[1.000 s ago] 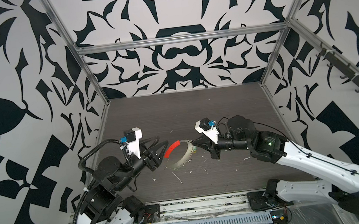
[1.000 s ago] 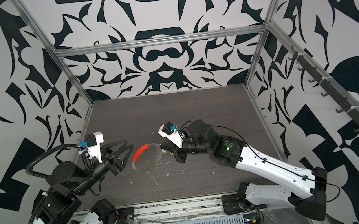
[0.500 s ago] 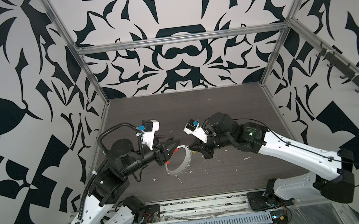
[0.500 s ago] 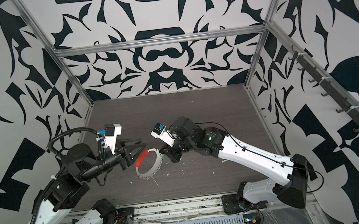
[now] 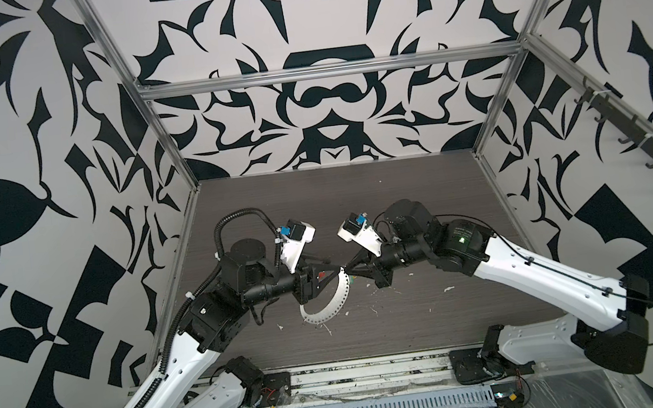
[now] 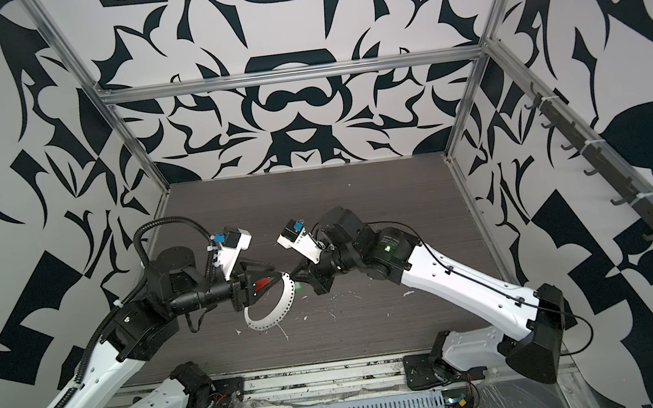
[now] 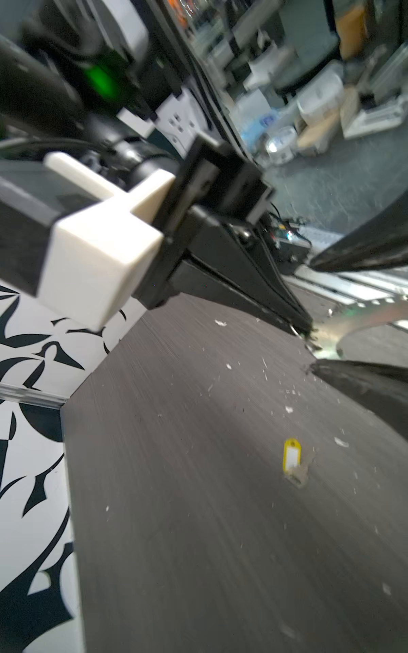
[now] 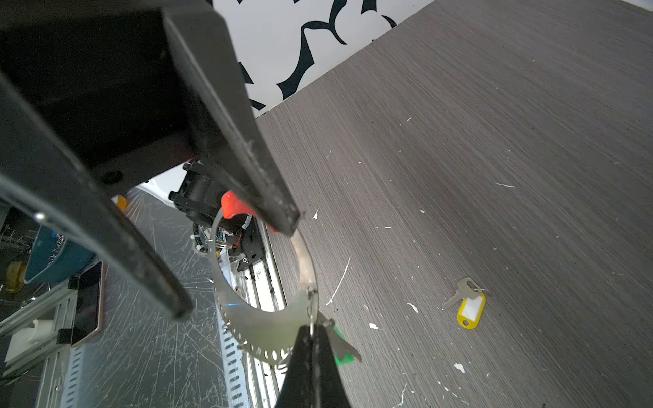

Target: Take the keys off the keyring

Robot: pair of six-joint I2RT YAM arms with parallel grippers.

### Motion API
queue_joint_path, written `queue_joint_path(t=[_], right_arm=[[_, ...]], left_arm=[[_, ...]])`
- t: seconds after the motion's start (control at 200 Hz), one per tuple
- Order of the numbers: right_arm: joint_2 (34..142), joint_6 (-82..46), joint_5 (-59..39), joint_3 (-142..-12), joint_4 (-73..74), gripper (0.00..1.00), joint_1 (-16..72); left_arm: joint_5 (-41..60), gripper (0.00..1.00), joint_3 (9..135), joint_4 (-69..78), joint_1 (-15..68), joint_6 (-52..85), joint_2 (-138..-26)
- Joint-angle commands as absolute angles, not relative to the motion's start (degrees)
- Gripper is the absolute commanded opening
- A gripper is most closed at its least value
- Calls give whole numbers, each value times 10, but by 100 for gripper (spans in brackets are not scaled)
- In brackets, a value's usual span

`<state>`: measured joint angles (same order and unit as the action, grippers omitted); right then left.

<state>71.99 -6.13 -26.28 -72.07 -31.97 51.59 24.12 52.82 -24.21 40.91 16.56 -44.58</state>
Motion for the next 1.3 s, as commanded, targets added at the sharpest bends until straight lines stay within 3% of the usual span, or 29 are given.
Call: queue_joint_path(t=[0.0, 0.125, 0.395, 0.66, 0.875, 0.975, 1.05, 1.16, 1.295], right_arm=[[678, -77, -244, -730, -295, 0, 509], [647, -92, -220, -710, -272, 0, 498], [630, -187, -129, -679, -217, 0, 483], [564, -247, -128, -614, -93, 0, 464], [591, -260, -153, -600, -85, 0, 460], [598, -258, -160, -598, -81, 0, 460], [600, -251, -160, -597, -89, 0, 460], [603, -228, -172, -603, -110, 0, 459], [606, -191, -193, -605, -135, 0, 460]], left_arm=[[208, 54, 539, -281, 411, 163, -431], [150, 64, 533, -310, 411, 175, -409], [86, 68, 502, -282, 411, 217, -351], [25, 70, 476, -286, 411, 232, -348], [139, 68, 442, -153, 411, 290, -366], [142, 68, 442, -112, 410, 317, -375], [151, 58, 447, -98, 405, 332, -378], [142, 26, 482, -137, 386, 355, -397], [176, 10, 516, -172, 330, 403, -420]])
